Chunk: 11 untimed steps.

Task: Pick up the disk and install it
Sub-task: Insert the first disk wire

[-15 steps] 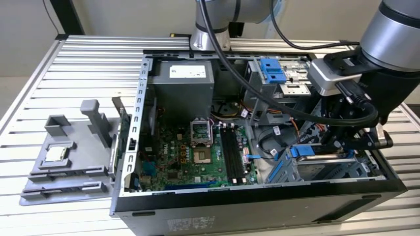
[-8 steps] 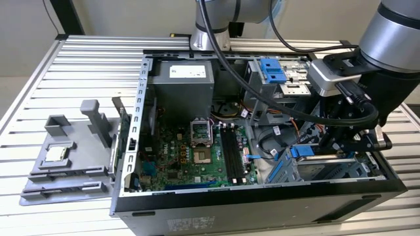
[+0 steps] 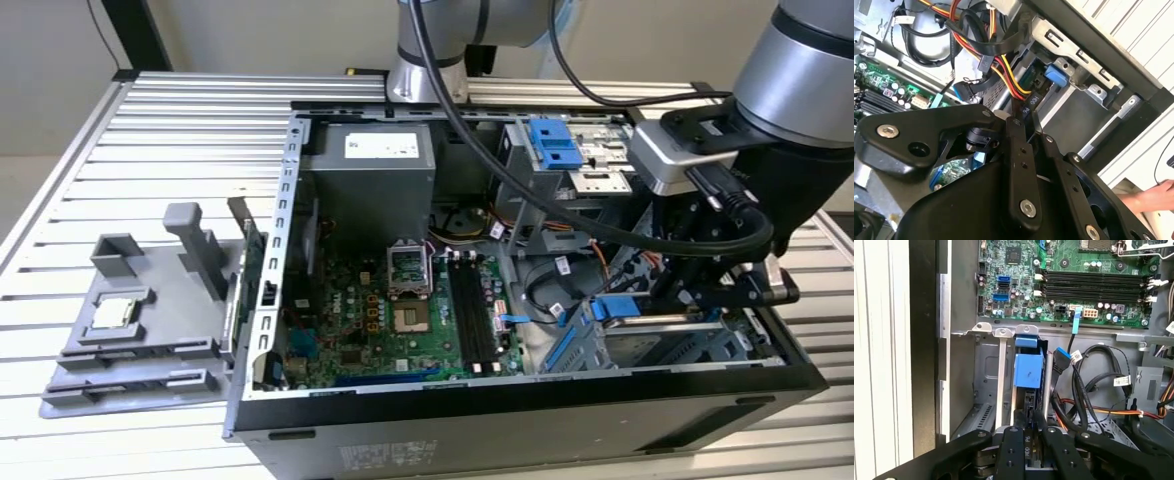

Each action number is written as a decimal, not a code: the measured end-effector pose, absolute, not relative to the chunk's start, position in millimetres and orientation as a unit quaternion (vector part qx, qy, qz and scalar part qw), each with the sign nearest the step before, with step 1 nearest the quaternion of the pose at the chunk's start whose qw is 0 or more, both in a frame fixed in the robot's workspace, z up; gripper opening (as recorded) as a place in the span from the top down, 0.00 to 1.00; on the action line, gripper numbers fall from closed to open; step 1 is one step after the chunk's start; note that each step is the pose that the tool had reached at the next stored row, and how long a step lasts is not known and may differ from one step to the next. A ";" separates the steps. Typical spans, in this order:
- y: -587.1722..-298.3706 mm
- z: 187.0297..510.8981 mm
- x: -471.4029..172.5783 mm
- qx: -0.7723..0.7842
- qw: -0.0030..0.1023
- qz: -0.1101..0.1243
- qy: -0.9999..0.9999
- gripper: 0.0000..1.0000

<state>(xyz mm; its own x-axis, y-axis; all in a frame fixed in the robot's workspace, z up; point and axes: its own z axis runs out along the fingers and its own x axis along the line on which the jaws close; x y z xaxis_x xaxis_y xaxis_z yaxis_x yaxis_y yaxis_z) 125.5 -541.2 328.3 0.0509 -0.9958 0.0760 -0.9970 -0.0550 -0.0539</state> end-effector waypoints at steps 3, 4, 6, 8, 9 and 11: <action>-540.0 328.2 127.7 0.725 0.007 0.046 -0.687 1.00; -539.6 328.1 128.1 0.725 0.007 0.046 -0.687 1.00; -538.3 327.3 128.8 0.725 0.009 0.048 -0.687 1.00; -536.9 325.3 129.4 0.725 0.011 0.050 -0.687 1.00; -536.4 324.2 129.8 0.725 0.012 0.051 -0.687 1.00; -535.4 321.8 130.6 0.725 0.014 0.053 -0.687 1.00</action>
